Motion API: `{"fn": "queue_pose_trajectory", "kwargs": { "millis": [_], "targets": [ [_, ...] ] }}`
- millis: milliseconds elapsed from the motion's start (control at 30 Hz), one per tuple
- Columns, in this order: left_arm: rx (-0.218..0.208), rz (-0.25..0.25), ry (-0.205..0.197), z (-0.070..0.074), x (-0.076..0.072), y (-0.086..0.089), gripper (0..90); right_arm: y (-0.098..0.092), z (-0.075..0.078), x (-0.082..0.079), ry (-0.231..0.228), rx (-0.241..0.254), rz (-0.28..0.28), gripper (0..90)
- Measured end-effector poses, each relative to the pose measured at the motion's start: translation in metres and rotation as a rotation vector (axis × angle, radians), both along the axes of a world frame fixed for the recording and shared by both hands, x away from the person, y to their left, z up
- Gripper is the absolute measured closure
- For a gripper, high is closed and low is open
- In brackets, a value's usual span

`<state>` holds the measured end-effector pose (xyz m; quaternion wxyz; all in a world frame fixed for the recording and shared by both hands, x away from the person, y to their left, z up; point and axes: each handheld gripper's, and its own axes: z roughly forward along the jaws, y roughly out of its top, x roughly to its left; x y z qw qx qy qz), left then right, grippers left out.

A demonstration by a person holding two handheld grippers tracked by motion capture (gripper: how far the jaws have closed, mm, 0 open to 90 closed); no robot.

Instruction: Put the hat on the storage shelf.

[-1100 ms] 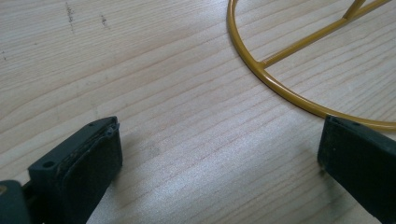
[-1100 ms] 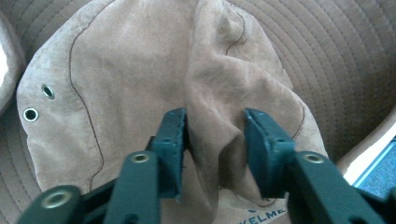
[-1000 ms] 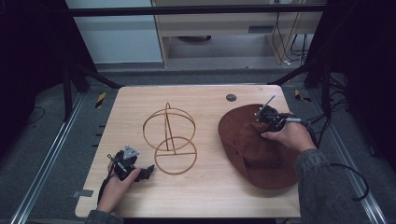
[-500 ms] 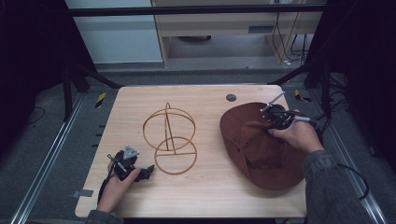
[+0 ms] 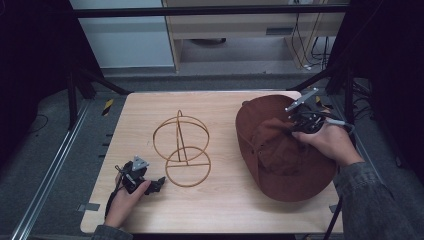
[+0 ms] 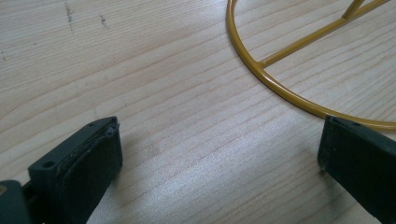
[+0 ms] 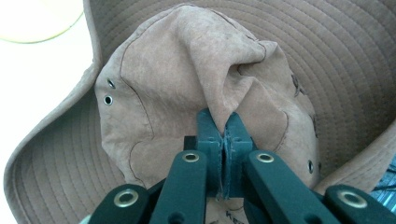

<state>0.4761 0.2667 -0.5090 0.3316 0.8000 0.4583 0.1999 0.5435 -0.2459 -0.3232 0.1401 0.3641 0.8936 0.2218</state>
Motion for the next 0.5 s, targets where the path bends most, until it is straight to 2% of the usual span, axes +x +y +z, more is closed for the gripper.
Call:
{"fn": "queue_pose_trajectory", "kwargs": {
  "millis": [233, 500],
  "targets": [
    [0.001, -0.001, -0.001, 0.000, 0.000, 0.000, 0.0, 0.002, 0.024, -0.010, -0.038, 0.018, 0.005, 88.2],
    [0.001, 0.002, -0.001, 0.000, 0.000, 0.000, 0.0, 0.007, 0.039, -0.019, -0.062, 0.018, 0.015, 88.1]
  ]
}}
